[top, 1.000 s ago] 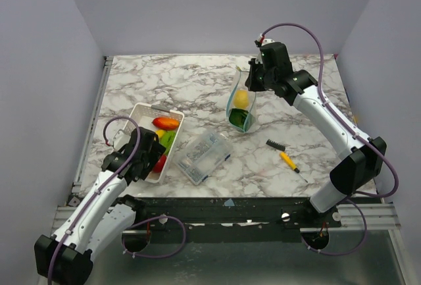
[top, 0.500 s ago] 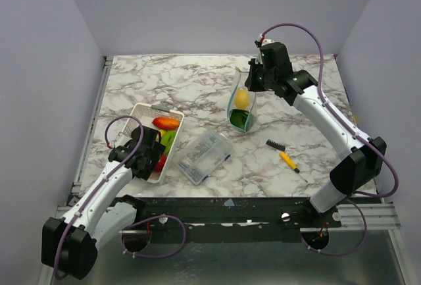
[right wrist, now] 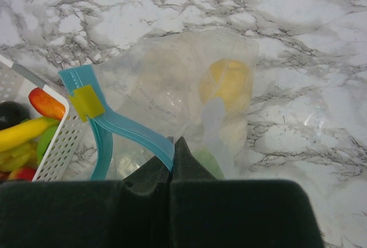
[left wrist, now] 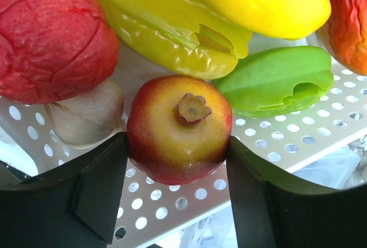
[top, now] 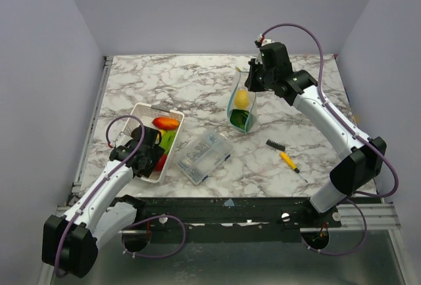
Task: Place the food in the zip-top bag and seal the zipper
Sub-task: Pick up the fake fruit from the bin, then place the fake fruit in the bin.
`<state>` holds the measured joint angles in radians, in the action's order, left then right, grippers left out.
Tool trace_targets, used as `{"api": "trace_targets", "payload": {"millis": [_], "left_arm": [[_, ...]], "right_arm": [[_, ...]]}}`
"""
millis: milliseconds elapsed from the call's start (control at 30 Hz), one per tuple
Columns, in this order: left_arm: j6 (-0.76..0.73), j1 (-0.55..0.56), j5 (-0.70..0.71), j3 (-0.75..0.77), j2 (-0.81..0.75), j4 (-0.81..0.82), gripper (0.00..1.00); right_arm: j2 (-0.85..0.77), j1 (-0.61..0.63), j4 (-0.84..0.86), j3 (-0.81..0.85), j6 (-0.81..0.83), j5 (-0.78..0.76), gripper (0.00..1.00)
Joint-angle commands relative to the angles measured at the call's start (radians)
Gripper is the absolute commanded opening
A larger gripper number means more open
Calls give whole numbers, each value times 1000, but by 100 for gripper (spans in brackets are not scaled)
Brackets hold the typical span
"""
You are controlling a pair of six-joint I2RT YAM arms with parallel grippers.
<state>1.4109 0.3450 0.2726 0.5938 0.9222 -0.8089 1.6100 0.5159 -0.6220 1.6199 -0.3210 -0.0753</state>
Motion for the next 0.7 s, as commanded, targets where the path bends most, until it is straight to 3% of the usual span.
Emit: {"api": "trace_targets", "payload": {"millis": [0,167,300,433,567,667], "left_arm": [[-13,-8,30,-3,-47,-23,54],[-40,-8,101,77,-122,-110,45],[-176,-8,110,173,-223,-97,43],[-472,-8,-169,136,-393,279,42],[-522,-8,-463,41,-450,750,42],[-553,-6,-660,101,-347,892,39]], "right_arm": [[-16,2,17,18,6,5,0],[-10,2,29,24,-3,8,0],[10,2,17,47,-6,34,0],[12,3,11,51,-4,50,0],[4,2,24,36,-13,68,0],[5,2,34,30,-24,68,0]]}}
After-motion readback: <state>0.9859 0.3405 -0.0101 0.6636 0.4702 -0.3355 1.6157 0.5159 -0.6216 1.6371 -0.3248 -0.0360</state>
